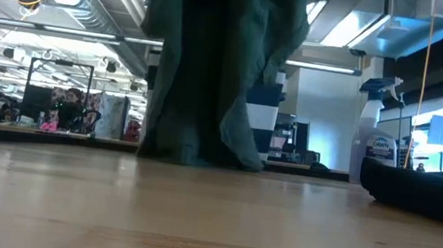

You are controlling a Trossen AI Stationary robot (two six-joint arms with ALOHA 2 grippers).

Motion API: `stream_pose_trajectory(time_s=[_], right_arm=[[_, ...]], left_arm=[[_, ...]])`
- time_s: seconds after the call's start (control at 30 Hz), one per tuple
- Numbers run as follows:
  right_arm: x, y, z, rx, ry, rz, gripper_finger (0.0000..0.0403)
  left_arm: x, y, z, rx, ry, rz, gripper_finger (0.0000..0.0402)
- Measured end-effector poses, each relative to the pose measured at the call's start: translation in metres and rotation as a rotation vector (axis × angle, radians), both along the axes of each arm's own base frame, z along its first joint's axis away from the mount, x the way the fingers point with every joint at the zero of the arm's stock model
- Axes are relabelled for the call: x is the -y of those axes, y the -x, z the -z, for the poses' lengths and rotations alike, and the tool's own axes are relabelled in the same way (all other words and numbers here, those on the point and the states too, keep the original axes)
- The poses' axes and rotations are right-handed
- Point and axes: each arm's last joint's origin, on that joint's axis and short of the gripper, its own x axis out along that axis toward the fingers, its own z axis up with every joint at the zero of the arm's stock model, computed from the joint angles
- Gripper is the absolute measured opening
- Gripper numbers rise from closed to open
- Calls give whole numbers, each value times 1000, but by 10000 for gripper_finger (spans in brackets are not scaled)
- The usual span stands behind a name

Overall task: Fold Laundry from Bin
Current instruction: Fold the green polo shirt

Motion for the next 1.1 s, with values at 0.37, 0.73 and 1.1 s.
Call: stream_pose_trajectory(time_s=[0.37, 0.73, 1.1], right_arm=[[-63, -28, 94, -433, -269, -162, 7], [-121, -51, 245, -496, -536, -386, 7], [-168, -38, 294, -534, -746, -577, 11]], left_arm=[[72, -22, 81, -334, 363, 85, 0], [160, -37, 233, -496, 609, 95, 0], [209, -28, 304, -437, 997, 306, 19]])
